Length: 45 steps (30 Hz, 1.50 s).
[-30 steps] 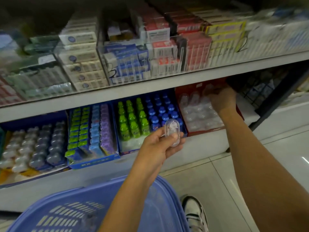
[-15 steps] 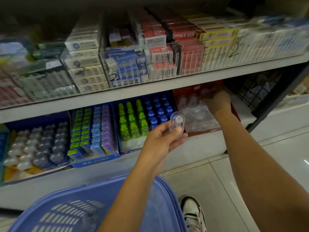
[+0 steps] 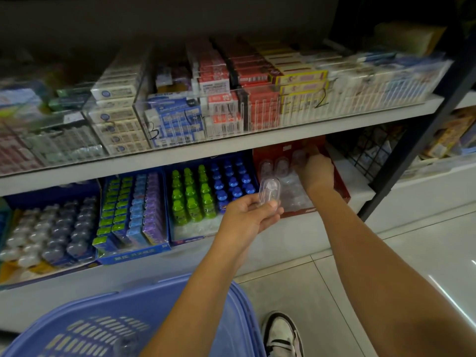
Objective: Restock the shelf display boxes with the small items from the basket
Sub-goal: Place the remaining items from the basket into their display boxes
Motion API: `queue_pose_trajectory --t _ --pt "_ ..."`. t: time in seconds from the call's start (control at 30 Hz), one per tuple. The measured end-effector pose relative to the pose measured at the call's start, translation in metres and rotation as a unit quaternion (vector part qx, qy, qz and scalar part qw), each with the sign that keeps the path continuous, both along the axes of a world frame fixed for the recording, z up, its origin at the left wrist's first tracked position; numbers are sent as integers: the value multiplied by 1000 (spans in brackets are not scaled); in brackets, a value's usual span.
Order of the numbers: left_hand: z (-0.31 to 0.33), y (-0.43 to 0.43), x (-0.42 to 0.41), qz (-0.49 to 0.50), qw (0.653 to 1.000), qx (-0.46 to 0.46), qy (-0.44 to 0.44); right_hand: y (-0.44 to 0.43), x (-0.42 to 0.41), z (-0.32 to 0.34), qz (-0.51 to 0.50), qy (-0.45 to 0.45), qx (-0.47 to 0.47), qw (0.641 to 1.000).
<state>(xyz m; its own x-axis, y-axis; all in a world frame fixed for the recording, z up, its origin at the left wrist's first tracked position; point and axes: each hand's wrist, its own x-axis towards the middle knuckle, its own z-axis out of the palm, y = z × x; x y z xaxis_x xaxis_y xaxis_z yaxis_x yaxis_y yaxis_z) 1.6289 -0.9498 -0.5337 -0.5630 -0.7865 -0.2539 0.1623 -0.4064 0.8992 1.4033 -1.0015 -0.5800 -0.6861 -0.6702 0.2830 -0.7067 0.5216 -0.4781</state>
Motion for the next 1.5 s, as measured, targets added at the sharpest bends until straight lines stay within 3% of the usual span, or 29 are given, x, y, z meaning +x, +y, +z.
queue_pose_trajectory --t 0.2,0.3,0.43,0.5,0.6,0.67,0.73,0.8,1.1,1.23,1.5 --pt "-3 2 -19 -1 999 -33 -42 3 -5 2 35 -18 -5 999" --pt "-3 0 -32 -9 996 -52 -70 6 -10 3 20 -141 -91 986" --pt "-5 -3 -45 -6 995 -46 -89 0 -10 14 32 -288 -192 938" --pt "-5 -6 -50 -6 995 -43 -92 -2 -16 26 70 -317 -162 932" --pt "-8 -8 -54 -5 996 -33 -86 7 -26 41 114 -223 -47 967" --pt "-11 -8 -55 -3 996 -28 -79 10 -31 50 118 -104 44 986" --pt "-15 -7 -57 -1 997 -26 -78 9 -34 58 122 22 150 981" --pt "-18 -6 -59 1 996 -24 -86 7 -35 62 138 70 204 967" --pt "-30 -8 -65 -1 996 17 -86 11 -31 39 211 82 113 967" --pt "-36 -7 -65 5 996 43 -76 5 -29 27 222 103 109 963" --pt "-31 -7 -67 3 995 91 -47 7 -39 16 189 63 117 973"
